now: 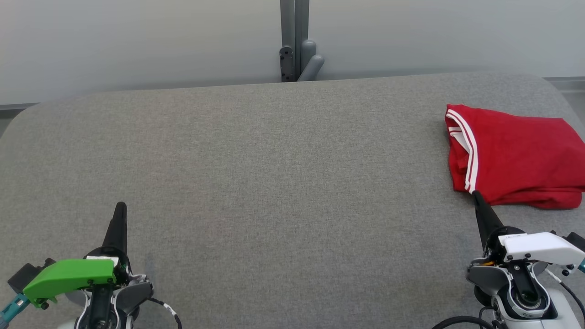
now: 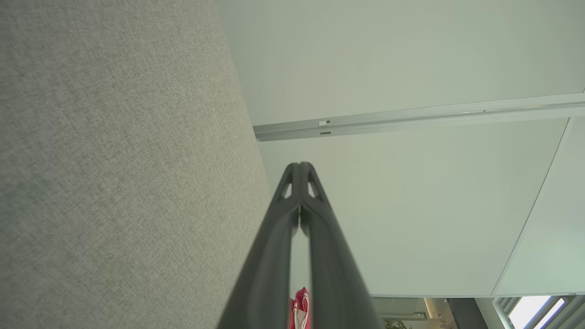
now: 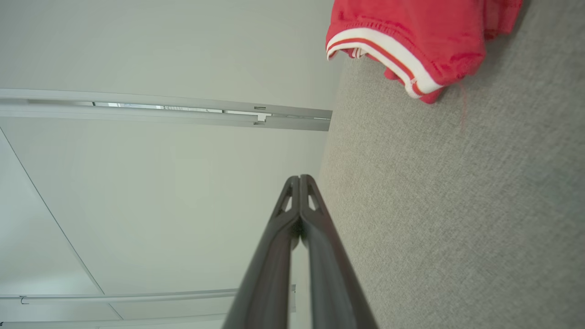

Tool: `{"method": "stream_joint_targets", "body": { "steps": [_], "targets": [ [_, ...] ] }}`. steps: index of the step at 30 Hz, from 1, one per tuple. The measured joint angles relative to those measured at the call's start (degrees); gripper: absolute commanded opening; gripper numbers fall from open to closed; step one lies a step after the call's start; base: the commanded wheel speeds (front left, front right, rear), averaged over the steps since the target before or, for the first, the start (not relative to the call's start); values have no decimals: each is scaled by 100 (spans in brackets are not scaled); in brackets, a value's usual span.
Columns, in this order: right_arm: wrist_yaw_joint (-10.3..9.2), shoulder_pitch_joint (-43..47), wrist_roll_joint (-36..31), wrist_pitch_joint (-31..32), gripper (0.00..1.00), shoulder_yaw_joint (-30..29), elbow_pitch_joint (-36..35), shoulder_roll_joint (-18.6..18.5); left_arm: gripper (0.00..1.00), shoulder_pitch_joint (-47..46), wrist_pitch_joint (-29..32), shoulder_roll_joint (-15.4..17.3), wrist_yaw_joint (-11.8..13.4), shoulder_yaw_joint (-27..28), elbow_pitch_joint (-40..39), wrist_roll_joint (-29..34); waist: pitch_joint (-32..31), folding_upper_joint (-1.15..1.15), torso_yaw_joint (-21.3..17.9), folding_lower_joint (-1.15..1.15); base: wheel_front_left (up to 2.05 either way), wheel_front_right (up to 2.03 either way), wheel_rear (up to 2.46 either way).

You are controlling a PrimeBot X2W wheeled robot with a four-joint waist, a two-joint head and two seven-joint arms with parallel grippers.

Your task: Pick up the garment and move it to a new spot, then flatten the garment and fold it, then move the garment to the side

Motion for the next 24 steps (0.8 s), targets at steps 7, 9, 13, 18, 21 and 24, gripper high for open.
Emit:
{"method": "stream_joint_targets", "body": {
  "steps": [7, 9, 13, 18, 21, 24],
  "targets": [
    [0, -46, 327, 76, 0, 14, 9, -11, 0, -36, 71, 0, 40, 30, -26, -233, 24, 0, -17, 0, 0, 0, 0],
    [0, -69, 412, 91, 0, 21, 11, -12, 0, -60, 80, 0, 41, 42, -35, -339, 31, 0, -22, 0, 0, 0, 0],
    [0, -119, 595, 125, 0, 30, 16, -22, 0, -102, 127, 1, 46, 62, -56, -476, 45, 0, -32, 0, 0, 0, 0],
    [0, -156, 839, 168, 0, 44, 22, -37, 0, -139, 178, 2, 64, 88, -80, -690, 65, 0, -46, 0, 0, 0, 0],
    [0, -157, 843, 167, 0, 49, 22, -41, 0, -140, 178, 2, 65, 91, -82, -701, 65, 0, -47, 0, 0, 0, 0],
    [0, -157, 850, 167, 0, 54, 22, -44, 0, -141, 178, 2, 65, 91, -82, -701, 65, 0, -47, 0, 0, 0, 0]
  ]
}}
